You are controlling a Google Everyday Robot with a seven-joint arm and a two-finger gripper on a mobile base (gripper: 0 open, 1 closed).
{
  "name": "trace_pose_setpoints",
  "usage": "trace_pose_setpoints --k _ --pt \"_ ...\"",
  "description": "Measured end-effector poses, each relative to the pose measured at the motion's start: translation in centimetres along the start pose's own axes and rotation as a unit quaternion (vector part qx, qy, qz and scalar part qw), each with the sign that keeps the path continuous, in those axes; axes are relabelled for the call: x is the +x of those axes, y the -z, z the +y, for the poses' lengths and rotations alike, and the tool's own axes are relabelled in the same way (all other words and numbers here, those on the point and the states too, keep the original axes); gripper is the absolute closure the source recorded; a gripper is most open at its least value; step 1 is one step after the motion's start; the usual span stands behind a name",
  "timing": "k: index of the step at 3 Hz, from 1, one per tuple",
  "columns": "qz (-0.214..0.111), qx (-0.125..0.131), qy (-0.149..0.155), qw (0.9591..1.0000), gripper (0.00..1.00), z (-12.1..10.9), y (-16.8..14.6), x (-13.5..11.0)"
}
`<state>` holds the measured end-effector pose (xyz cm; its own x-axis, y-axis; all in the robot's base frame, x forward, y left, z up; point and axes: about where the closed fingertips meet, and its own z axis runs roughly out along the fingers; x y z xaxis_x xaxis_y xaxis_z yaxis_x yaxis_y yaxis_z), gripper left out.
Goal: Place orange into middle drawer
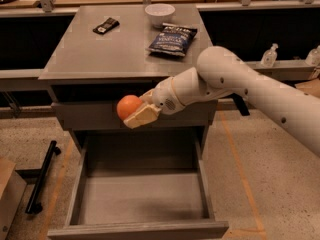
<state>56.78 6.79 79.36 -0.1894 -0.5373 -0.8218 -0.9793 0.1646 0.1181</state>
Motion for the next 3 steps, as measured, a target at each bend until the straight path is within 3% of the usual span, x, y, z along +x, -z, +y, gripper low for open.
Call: trace_pose_setpoints --k 1,2,3 --pt "-0.008 -0.018 -0.008 0.9998 1.0 -1.8 -3.0 6.0" --pt "-0.004 -0.026 -0.035 0.999 1.0 -3.3 -5.6 12.5" --pt "-0.005 -0.031 -0.041 0.9987 1.0 -3.2 -6.1 13.1"
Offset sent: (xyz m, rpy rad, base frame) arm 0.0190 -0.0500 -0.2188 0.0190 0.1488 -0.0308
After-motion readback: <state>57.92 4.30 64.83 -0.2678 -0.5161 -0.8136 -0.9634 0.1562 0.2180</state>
